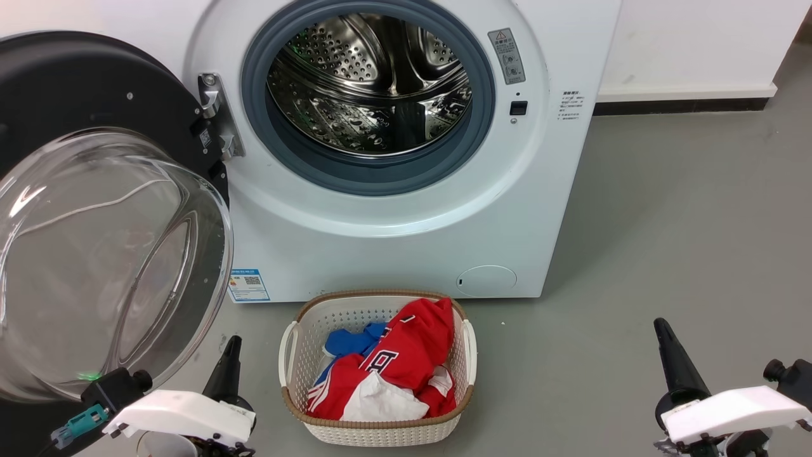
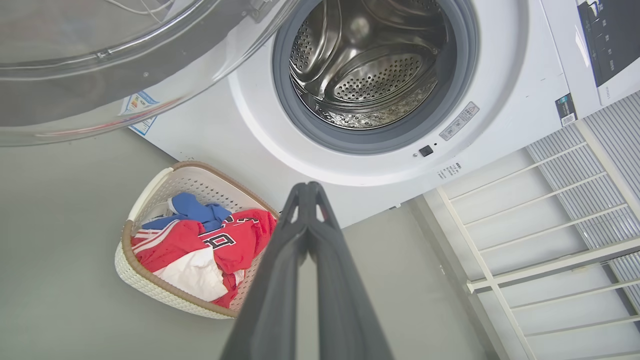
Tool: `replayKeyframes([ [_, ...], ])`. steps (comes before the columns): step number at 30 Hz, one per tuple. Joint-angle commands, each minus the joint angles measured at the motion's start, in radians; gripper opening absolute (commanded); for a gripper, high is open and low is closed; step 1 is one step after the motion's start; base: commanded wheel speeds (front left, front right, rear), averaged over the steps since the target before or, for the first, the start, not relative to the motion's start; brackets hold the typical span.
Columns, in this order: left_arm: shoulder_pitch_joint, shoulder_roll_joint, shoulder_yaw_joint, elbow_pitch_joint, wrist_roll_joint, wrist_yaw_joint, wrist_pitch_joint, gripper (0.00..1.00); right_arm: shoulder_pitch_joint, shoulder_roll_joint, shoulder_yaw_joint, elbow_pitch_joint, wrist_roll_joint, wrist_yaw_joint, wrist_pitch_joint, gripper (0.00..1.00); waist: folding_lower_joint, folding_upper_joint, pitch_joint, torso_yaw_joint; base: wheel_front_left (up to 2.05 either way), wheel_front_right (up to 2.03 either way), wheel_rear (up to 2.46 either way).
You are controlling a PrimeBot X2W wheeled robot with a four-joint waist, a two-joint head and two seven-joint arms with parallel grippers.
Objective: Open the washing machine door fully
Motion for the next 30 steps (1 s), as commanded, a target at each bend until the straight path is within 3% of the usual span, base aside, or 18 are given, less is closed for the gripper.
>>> replayKeyframes([
  [1, -0.028, 0.000, 0.014, -0.006, -0.019, -0.011, 0.004, 0.00, -0.026, -0.005, -0.004, -0.006, 0.028, 0.000, 0.002, 0.00, 0.0000, 0.0000, 0.001, 0.000, 0.00, 0.00, 0.00],
  [30, -0.058, -0.071, 0.112, 0.032, -0.260, -0.089, 0.063, 0.00, -0.070, -0.005, -0.027, 0.037, 0.357, 0.000, 0.040, 0.00, 0.0000, 0.0000, 0.018, 0.010, 0.00, 0.00, 0.00],
])
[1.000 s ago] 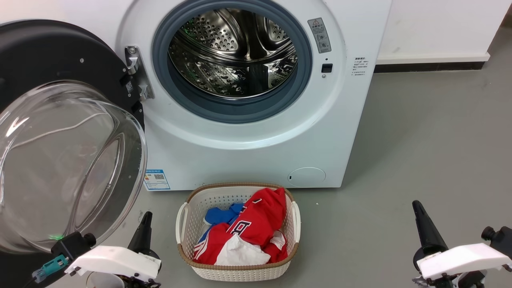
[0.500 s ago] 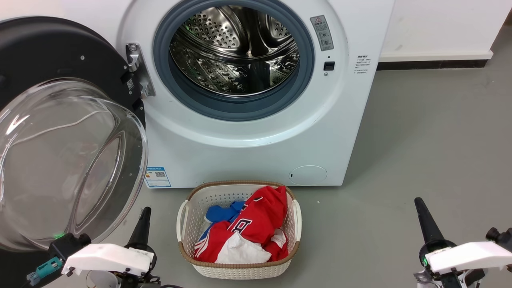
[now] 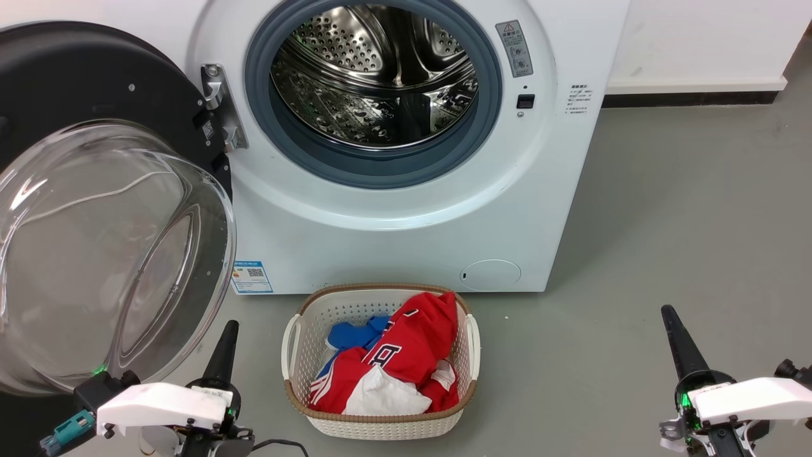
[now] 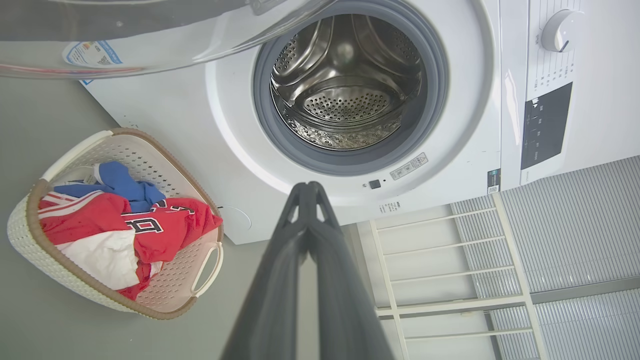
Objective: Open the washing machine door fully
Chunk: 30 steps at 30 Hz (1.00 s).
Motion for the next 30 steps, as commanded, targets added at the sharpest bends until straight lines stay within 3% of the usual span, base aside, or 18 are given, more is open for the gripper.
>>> replayKeyframes([
  [1, -0.023, -0.004, 0.013, -0.002, -0.017, -0.010, 0.006, 0.00, -0.026, -0.004, -0.003, -0.002, 0.027, 0.000, 0.005, 0.00, 0.0000, 0.0000, 0.001, 0.001, 0.00, 0.00, 0.00],
  [30, -0.046, -0.062, 0.092, 0.029, -0.208, -0.073, 0.054, 0.00, -0.058, -0.003, -0.024, 0.034, 0.286, 0.000, 0.035, 0.00, 0.0000, 0.0000, 0.019, 0.011, 0.00, 0.00, 0.00],
])
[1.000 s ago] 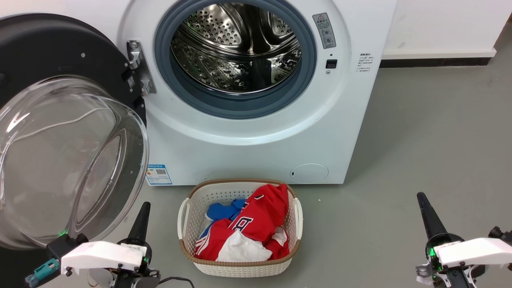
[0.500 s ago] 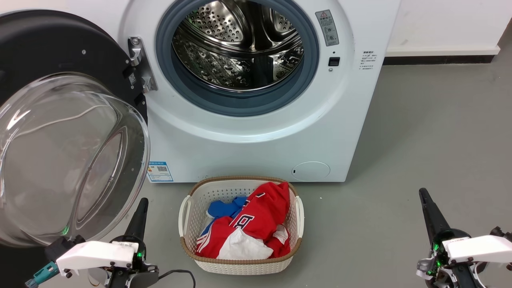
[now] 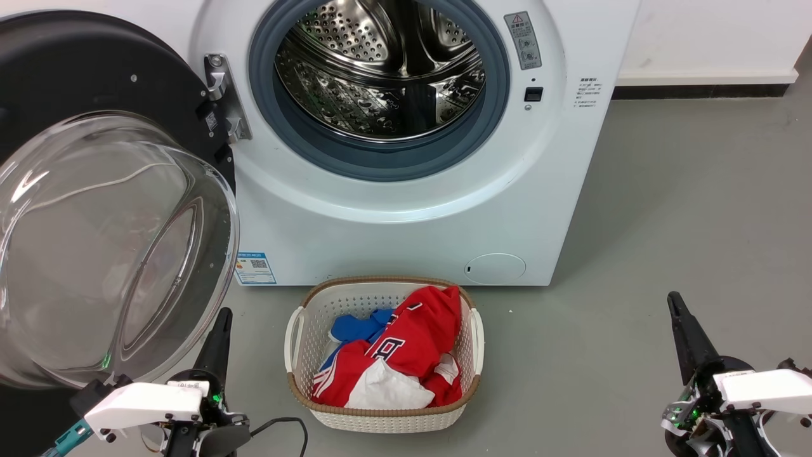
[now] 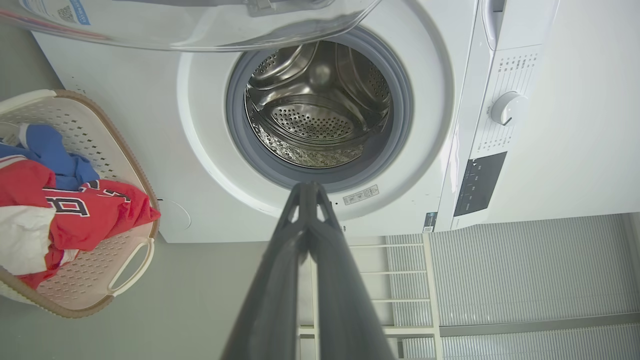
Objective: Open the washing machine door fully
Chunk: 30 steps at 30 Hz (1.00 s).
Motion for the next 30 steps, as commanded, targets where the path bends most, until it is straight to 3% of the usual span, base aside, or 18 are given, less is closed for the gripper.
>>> replayKeyframes([
  [1, -0.018, -0.004, 0.007, 0.001, -0.012, -0.006, 0.005, 0.00, -0.018, -0.003, -0.003, 0.002, 0.017, 0.000, 0.002, 0.00, 0.0000, 0.0000, 0.000, 0.000, 0.00, 0.00, 0.00],
  [16, -0.025, -0.028, 0.041, 0.014, -0.091, -0.032, 0.025, 0.00, -0.032, -0.002, -0.011, 0.017, 0.125, 0.000, 0.016, 0.00, 0.0000, 0.0000, 0.009, 0.006, 0.00, 0.00, 0.00],
  [30, -0.025, -0.029, 0.042, 0.014, -0.089, -0.032, 0.026, 0.00, -0.030, -0.001, -0.012, 0.016, 0.125, 0.000, 0.016, 0.00, 0.0000, 0.0000, 0.010, 0.006, 0.00, 0.00, 0.00],
])
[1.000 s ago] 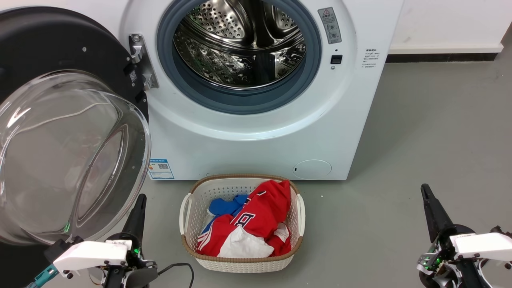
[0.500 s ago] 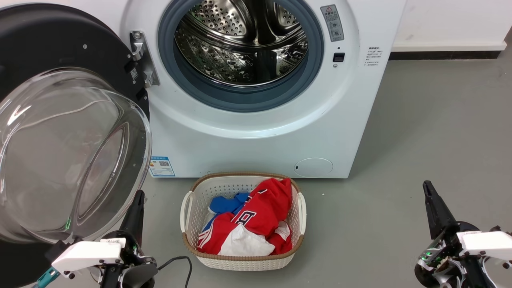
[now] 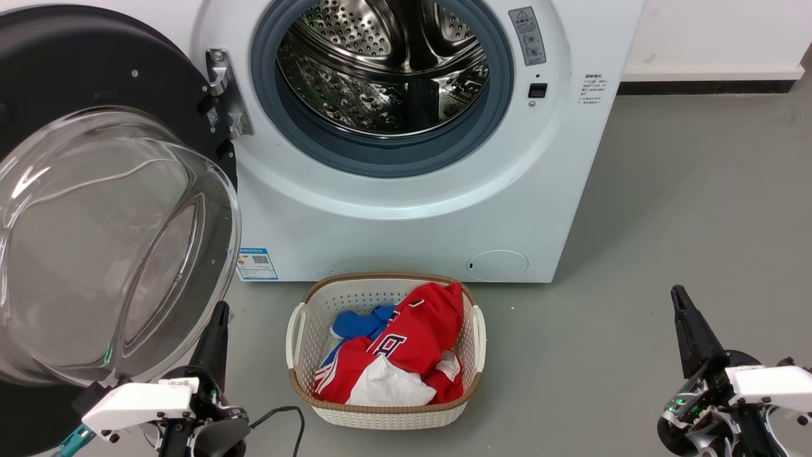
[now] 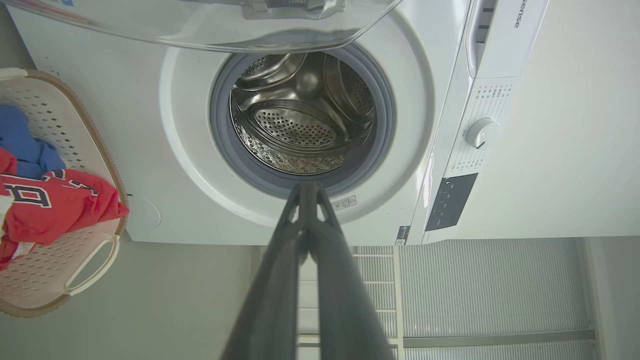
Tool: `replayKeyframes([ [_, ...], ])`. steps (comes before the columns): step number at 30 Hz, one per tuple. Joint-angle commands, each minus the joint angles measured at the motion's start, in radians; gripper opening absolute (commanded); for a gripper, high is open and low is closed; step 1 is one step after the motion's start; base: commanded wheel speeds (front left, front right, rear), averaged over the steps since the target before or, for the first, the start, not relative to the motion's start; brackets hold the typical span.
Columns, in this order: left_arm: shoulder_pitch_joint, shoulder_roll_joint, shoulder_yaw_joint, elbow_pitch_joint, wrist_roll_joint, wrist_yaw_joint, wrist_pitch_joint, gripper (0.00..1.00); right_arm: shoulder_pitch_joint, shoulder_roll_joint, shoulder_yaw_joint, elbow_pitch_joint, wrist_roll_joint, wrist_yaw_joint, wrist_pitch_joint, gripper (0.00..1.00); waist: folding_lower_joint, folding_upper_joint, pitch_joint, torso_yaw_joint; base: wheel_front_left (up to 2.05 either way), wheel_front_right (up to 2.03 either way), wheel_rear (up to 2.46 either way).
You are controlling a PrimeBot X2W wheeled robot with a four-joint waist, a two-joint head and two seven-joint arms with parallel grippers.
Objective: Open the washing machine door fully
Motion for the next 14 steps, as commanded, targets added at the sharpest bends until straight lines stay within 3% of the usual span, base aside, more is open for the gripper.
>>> replayKeyframes([
  [1, -0.010, -0.001, 0.003, 0.001, -0.001, -0.003, 0.002, 0.00, -0.011, -0.001, -0.001, 0.001, 0.004, 0.000, 0.003, 0.00, 0.0000, 0.0000, 0.000, 0.000, 0.00, 0.00, 0.00],
  [14, -0.010, -0.002, 0.004, 0.000, 0.000, -0.003, 0.002, 0.00, -0.011, 0.000, -0.002, 0.001, 0.003, 0.000, 0.004, 0.00, 0.0000, 0.0000, 0.000, 0.000, 0.00, 0.00, 0.00],
])
